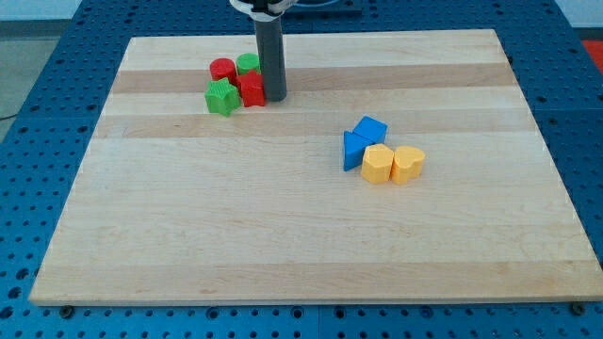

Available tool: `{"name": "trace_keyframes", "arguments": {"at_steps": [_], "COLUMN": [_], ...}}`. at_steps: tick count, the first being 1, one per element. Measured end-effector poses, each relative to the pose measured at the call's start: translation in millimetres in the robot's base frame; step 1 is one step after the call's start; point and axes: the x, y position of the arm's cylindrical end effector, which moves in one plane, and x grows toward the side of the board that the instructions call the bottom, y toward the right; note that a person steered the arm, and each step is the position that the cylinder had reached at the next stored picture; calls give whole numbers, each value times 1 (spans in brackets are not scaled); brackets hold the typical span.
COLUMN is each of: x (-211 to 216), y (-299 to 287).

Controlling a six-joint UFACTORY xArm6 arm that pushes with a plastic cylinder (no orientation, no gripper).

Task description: Push the circles into the group of blocks

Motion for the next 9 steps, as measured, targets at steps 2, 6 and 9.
{"name": "trace_keyframes", "arguments": {"at_steps": [2,6,9], "x": [44,35,17], "y": [-2,-99,-79]}}
